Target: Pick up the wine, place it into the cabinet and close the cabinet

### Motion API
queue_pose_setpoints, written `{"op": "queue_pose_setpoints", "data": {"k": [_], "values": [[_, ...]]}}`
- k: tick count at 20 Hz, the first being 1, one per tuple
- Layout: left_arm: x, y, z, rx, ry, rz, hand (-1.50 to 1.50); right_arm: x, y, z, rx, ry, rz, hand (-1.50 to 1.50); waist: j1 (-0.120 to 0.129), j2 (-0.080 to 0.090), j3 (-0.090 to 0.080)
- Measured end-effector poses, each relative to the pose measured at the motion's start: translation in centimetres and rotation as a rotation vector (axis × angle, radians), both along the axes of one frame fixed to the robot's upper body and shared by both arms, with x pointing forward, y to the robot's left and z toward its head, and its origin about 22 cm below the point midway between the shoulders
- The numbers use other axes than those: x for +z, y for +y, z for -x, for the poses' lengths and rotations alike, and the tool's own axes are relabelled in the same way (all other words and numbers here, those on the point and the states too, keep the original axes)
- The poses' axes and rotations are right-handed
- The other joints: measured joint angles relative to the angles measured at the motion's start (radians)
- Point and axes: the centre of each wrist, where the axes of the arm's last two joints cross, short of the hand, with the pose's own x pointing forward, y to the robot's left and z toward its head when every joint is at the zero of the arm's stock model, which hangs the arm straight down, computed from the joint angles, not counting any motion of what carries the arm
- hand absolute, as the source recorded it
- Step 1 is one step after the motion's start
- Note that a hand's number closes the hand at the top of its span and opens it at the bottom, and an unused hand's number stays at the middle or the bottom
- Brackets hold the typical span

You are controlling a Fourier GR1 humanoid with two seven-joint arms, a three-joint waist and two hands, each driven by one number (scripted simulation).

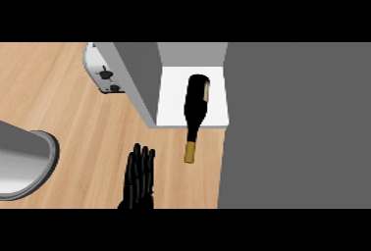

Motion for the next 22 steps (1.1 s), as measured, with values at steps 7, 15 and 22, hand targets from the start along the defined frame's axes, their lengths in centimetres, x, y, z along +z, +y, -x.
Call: {"op": "queue_pose_setpoints", "data": {"k": [7, 15, 22], "values": [[1.3, 3.2, 2.1, -0.059, -0.011, -0.020, -1.50, -0.4, -0.3, 0.1, 0.062, 0.011, 0.066, 1.50, -0.001, 0.001, 0.000], [3.0, 7.7, 3.0, -0.047, -0.026, -0.034, -1.50, -1.6, 0.7, 0.7, 0.151, 0.107, 0.066, 1.50, 0.000, -0.001, -0.001], [3.8, 10.7, 3.1, -0.012, -0.035, -0.025, -1.50, -2.6, 3.1, 1.5, 0.287, 0.218, 0.026, 1.50, 0.001, -0.002, -0.002]]}}
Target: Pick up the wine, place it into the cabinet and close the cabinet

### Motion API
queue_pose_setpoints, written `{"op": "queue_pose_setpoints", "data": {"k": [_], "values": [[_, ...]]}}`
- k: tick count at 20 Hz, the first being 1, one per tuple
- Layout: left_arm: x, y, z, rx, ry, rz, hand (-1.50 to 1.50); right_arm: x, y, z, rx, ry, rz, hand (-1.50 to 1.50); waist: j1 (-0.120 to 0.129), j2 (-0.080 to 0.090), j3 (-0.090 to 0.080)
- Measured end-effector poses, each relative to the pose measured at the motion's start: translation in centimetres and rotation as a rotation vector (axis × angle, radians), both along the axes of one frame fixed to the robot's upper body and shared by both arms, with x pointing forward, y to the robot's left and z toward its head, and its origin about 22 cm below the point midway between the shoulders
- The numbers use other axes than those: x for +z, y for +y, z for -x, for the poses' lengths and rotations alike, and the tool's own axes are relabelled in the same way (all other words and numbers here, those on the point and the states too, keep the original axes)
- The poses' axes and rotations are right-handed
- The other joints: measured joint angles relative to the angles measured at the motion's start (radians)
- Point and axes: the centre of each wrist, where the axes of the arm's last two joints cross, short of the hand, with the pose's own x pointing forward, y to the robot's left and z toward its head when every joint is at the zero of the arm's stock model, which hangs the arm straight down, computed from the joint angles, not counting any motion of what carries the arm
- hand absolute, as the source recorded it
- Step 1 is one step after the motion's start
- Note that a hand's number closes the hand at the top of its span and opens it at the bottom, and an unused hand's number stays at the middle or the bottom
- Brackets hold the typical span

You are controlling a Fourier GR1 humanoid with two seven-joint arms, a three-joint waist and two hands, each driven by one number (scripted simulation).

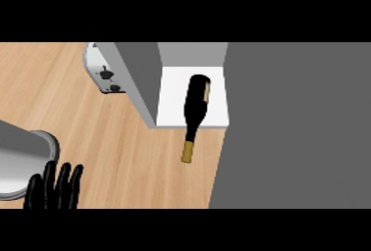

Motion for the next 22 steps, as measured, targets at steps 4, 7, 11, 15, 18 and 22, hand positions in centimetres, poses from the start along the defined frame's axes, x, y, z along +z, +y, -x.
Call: {"op": "queue_pose_setpoints", "data": {"k": [4, 7, 11, 15, 18, 22], "values": [[0.9, 2.0, 0.1, 0.021, -0.008, 0.003, -1.50, -0.2, 1.7, 0.6, 0.128, -0.004, 0.000, 1.50, 0.002, -0.002, 0.000], [1.2, 3.4, 0.1, 0.031, -0.005, 0.002, -1.50, 0.0, 3.2, 1.1, 0.205, 0.007, -0.022, 1.50, 0.002, -0.002, 0.000], [1.9, 5.1, 0.5, 0.039, -0.002, -0.010, -1.50, 0.0, 4.6, 1.7, 0.248, 0.031, -0.054, 1.50, 0.003, -0.004, -0.001], [2.1, 7.2, 0.3, 0.040, 0.000, -0.021, -1.50, 0.3, 6.1, 2.2, 0.259, 0.050, -0.071, 1.50, 0.001, -0.006, -0.001], [2.0, 8.0, 0.1, 0.043, -0.001, -0.025, -1.50, 0.8, 7.4, 3.1, 0.252, 0.042, -0.087, 1.50, -0.005, -0.008, -0.002], [2.4, 8.9, -0.1, 0.033, 0.008, -0.029, -1.50, 1.4, 8.4, 3.7, 0.168, -0.010, -0.068, 1.50, -0.003, -0.007, -0.002]]}}
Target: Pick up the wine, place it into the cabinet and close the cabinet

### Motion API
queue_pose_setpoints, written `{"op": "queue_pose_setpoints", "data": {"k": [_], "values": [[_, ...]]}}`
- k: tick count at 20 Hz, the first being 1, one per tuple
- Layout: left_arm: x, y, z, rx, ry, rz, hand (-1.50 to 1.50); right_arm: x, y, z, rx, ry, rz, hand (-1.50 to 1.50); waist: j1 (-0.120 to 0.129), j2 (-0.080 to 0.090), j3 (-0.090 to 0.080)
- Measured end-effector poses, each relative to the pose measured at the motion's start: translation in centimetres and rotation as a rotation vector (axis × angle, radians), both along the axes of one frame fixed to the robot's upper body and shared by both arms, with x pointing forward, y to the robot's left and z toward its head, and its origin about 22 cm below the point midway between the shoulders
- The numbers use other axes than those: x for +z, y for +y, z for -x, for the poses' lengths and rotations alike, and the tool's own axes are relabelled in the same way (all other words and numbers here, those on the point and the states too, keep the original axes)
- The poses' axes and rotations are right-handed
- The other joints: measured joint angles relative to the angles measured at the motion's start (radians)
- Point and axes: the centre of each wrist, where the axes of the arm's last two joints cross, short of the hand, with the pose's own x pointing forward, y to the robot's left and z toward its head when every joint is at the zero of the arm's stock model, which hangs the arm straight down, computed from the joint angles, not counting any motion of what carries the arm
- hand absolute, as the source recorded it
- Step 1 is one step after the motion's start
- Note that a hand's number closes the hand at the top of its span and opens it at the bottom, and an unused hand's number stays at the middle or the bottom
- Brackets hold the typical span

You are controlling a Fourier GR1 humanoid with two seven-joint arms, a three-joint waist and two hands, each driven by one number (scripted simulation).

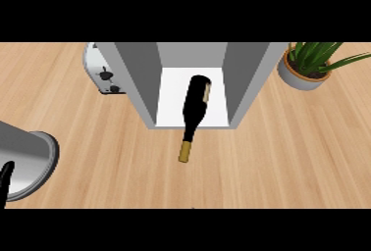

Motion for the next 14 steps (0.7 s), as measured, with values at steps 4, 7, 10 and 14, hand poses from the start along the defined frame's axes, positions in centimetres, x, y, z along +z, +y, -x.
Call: {"op": "queue_pose_setpoints", "data": {"k": [4, 7, 10, 14], "values": [[0.3, 1.0, -0.3, -0.013, 0.001, 0.012, -1.50, 0.5, 0.8, 0.1, -0.069, -0.064, 0.026, 1.50, 0.006, 0.000, -0.001], [0.3, 1.5, -0.7, -0.025, -0.001, 0.031, -1.50, 0.8, 1.2, 0.1, -0.104, -0.120, 0.051, 1.50, 0.010, 0.003, -0.001], [0.4, 1.5, -0.9, -0.046, -0.003, 0.045, -1.50, 1.2, 1.6, -0.1, -0.127, -0.156, 0.061, 1.50, 0.016, 0.006, -0.001], [0.9, 1.7, -1.5, -0.060, -0.005, 0.060, -1.50, 1.8, 2.2, -0.4, -0.109, -0.179, 0.074, 1.50, 0.022, 0.009, -0.001]]}}
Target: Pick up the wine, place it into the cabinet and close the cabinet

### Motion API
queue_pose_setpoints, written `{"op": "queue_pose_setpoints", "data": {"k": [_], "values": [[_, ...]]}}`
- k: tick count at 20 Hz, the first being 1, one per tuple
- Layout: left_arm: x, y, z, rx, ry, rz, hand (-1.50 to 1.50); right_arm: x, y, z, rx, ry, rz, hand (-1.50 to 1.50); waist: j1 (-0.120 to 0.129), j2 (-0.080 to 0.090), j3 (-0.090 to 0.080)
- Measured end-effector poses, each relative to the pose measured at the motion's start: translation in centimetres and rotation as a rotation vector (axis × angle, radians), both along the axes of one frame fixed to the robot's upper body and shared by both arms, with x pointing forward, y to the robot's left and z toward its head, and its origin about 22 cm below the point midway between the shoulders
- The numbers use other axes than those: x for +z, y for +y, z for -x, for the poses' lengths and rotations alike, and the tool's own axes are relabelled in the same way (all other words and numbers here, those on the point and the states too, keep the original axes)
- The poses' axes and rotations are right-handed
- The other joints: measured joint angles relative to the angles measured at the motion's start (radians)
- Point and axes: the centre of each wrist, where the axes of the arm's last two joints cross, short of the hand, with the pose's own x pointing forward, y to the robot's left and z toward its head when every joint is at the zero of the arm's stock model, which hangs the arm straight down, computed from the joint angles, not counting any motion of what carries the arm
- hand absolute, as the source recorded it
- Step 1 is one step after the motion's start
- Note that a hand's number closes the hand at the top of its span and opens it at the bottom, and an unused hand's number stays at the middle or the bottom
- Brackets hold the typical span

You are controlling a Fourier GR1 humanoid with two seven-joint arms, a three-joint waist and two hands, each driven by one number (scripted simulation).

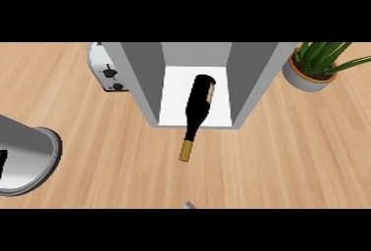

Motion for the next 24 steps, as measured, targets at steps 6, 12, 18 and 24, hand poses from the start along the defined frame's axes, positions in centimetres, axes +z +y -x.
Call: {"op": "queue_pose_setpoints", "data": {"k": [6, 12, 18, 24], "values": [[0.5, -0.3, -0.3, -0.014, 0.000, 0.016, -1.50, 1.9, 2.6, -2.3, 0.039, 0.009, -0.047, 1.50, 0.017, 0.004, 0.001], [0.1, -0.9, -0.8, -0.002, -0.003, 0.017, -1.50, 4.3, 7.4, -6.4, 0.043, -0.017, -0.065, 1.50, 0.018, 0.007, 0.002], [-0.1, -1.0, -1.0, 0.012, 0.000, 0.017, -1.50, 6.9, 10.5, -10.4, -0.010, -0.075, -0.046, 1.50, 0.012, 0.005, 0.002], [-0.6, -0.8, -1.0, 0.024, -0.001, 0.015, -1.50, 7.8, 11.4, -15.1, -0.105, -0.153, 0.002, 1.50, 0.006, 0.005, 0.001]]}}
